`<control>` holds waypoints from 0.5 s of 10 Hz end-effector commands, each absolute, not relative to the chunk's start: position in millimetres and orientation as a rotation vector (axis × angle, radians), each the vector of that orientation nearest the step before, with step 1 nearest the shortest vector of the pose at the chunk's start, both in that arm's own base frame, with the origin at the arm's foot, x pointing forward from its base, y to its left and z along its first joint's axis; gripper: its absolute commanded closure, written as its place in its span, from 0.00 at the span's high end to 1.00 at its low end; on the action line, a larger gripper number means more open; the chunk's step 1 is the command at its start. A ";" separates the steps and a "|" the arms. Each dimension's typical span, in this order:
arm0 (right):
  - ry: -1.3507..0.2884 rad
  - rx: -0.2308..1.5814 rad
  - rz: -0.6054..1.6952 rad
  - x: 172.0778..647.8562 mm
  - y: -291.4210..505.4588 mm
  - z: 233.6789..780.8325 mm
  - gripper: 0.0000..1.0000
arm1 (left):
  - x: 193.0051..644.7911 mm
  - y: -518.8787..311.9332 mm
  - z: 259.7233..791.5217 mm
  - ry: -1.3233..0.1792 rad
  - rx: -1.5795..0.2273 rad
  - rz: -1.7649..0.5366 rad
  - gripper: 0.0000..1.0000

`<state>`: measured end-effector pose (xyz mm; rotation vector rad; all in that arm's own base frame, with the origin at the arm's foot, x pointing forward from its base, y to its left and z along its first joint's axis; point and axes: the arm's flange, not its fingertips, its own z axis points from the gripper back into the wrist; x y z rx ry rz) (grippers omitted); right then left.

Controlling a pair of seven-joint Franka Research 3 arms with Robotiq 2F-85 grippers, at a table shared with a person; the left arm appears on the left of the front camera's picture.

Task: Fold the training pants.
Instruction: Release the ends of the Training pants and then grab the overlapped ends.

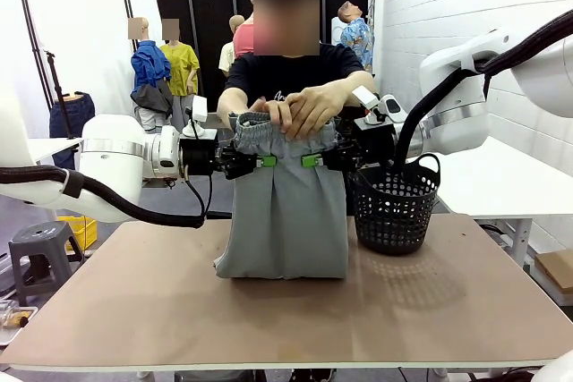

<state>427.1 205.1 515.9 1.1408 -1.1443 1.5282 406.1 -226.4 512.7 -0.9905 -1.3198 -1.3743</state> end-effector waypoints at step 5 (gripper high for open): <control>-1.157 1.161 1.518 424.1 205.5 515.4 0.00 | 405.3 -226.5 516.7 -1.329 -0.982 -1.375 0.00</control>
